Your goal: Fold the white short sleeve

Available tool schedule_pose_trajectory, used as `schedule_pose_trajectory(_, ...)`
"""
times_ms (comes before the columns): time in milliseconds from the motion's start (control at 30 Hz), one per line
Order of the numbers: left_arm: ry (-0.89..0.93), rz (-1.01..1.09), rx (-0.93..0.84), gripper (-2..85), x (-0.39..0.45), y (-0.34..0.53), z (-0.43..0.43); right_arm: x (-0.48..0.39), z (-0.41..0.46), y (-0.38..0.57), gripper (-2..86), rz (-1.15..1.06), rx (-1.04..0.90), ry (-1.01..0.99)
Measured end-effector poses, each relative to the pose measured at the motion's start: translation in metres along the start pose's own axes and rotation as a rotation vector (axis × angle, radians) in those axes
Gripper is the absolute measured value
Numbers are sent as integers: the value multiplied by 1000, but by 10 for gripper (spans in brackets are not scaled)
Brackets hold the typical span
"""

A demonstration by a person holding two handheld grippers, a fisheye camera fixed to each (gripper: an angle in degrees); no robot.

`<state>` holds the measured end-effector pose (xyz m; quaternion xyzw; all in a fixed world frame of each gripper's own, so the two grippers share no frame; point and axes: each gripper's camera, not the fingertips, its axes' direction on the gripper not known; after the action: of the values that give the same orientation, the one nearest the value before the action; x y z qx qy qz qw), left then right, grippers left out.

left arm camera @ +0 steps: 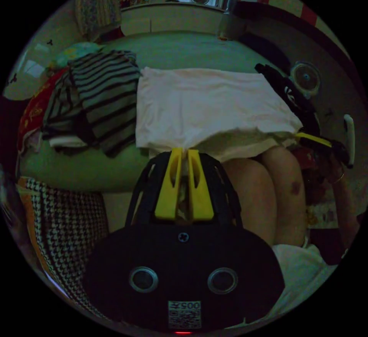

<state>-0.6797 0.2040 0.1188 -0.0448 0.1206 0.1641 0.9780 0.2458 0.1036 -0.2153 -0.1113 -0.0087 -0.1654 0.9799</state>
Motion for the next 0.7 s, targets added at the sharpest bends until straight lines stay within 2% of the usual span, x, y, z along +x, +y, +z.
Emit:
schedule_pose_trajectory(267,16,-82,104,57,-35,-28,-27,30,-33,-32,83,19,102,63)
schedule_pose_trajectory(467,8,-57,135,126,-48,-113,-12,62,-28,-85,92,82,148,109)
schedule_pose_trajectory(700,-58,-42,112,154,-57,-220,41,97,-5,-141,110,123,162,167)
